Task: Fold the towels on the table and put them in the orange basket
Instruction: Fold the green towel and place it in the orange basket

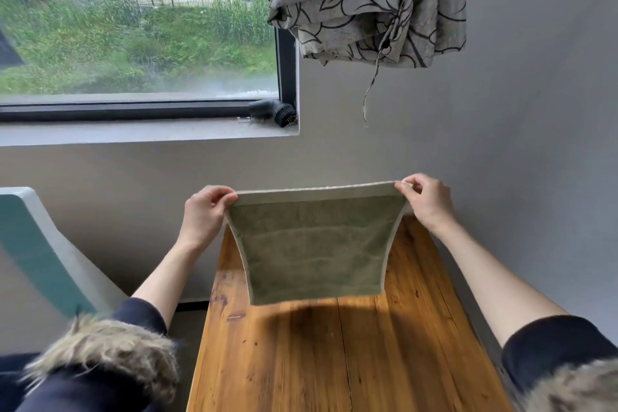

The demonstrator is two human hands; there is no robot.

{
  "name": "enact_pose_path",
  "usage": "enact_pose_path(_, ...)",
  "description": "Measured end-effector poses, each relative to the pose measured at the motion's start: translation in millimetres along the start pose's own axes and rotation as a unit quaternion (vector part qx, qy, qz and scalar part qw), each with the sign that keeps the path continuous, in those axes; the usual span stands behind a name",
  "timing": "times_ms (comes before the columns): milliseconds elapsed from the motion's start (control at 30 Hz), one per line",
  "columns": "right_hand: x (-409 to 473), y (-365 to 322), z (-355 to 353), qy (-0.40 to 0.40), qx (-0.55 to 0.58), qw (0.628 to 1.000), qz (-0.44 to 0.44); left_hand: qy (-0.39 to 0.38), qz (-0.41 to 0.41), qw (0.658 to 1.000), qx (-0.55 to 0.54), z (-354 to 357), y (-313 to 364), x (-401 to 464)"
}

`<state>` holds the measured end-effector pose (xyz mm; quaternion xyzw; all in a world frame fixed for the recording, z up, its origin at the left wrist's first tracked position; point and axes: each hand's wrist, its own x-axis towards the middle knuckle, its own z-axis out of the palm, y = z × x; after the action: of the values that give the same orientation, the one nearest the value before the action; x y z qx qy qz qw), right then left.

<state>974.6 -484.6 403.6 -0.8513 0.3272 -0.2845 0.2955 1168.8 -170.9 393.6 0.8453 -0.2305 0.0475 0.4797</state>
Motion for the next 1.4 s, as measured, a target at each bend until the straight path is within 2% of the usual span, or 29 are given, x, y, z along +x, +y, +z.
enact_pose_path(100,6,-10,-8,0.063,0.043,0.997,-0.024,0.049,0.042,0.997,-0.034,-5,16,6)
enact_pose_path(200,-1,-8,-15,0.062,0.065,0.995,-0.034,0.038,0.052,0.996,-0.06,-9,17,-4)
enact_pose_path(300,-25,10,-12,0.027,0.079,0.996,-0.018,0.007,0.036,0.998,-0.05,-6,3,-29)
enact_pose_path(400,-63,36,-1,-0.031,0.08,0.996,0.019,-0.033,-0.017,0.999,-0.03,2,-24,-68)
enact_pose_path(533,-127,79,12,-0.118,0.039,0.989,0.077,-0.133,-0.088,0.987,0.033,18,-66,-134)
enact_pose_path(700,-199,122,15,-0.236,0.016,0.954,0.183,-0.315,-0.159,0.934,0.059,23,-99,-203)
enact_pose_path(800,-227,138,12,-0.316,-0.012,0.92,0.232,-0.399,-0.226,0.887,0.054,24,-108,-232)
enact_pose_path(900,-241,147,8,-0.388,-0.016,0.875,0.288,-0.455,-0.285,0.842,0.047,28,-111,-252)
enact_pose_path(967,-244,148,5,-0.398,-0.014,0.865,0.304,-0.463,-0.308,0.83,0.037,29,-111,-257)
enact_pose_path(1033,-242,148,4,-0.392,-0.005,0.867,0.308,-0.457,-0.311,0.833,0.033,30,-111,-256)
enact_pose_path(1233,-225,147,21,-0.325,0.024,0.897,0.3,-0.386,-0.233,0.891,0.052,43,-112,-233)
enact_pose_path(1400,-206,162,50,-0.273,0.048,0.911,0.305,-0.329,-0.214,0.918,0.059,67,-126,-212)
